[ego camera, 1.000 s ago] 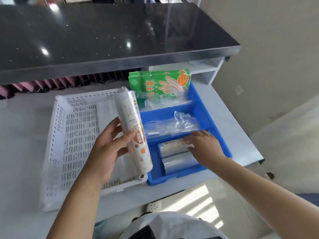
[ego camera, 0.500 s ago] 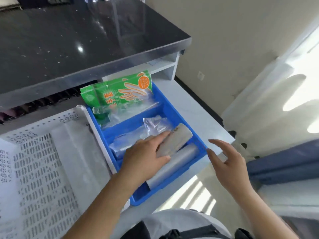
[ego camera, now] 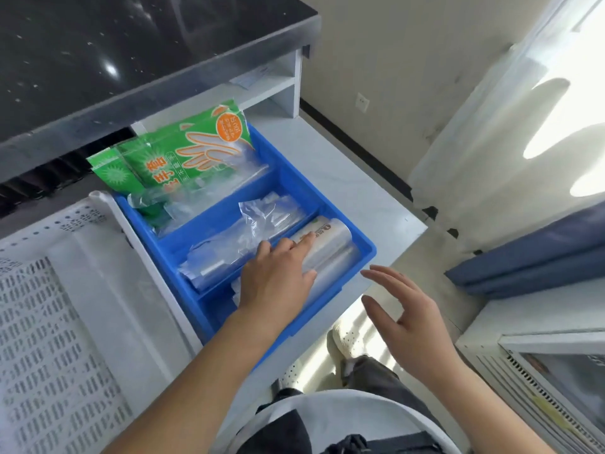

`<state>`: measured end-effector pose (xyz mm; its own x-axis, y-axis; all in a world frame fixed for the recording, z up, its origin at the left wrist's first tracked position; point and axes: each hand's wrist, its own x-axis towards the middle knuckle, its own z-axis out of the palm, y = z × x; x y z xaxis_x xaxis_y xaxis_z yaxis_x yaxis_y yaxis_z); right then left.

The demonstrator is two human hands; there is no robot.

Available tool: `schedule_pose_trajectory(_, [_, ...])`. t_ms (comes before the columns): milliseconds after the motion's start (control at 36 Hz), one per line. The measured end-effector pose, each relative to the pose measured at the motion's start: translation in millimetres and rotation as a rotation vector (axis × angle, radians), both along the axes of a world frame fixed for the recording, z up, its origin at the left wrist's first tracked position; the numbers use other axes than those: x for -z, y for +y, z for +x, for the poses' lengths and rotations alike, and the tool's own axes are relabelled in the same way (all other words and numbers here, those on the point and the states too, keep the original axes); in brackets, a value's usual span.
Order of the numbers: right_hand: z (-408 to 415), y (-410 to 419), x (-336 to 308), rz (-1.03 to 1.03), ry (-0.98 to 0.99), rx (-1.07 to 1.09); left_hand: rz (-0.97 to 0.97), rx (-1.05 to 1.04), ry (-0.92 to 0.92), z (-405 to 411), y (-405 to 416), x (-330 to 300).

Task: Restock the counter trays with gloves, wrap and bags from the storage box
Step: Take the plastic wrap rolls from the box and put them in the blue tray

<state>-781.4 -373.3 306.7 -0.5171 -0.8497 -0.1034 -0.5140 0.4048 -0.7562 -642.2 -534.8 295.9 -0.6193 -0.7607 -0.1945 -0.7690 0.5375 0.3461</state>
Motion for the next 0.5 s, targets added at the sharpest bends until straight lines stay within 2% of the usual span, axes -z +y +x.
schedule_pose_trajectory(194, [-38,-23,2,0.021,0.059,-0.101,0.012,-0.044,-0.042,-15,5,-6])
schedule_pose_trajectory(333, [-65,-56,-5,0.142,-0.096,-0.129,0.043,-0.108,-0.046,-21,9,-10])
schedule_pose_trajectory(417, [-74,-63,-8,0.178,-0.073,-0.234,0.068,-0.157,-0.035,-25,10,-11])
schedule_pose_trajectory(500, [-91,-69,-11,0.206,-0.128,-0.312,0.083,-0.204,-0.016,-28,14,-9])
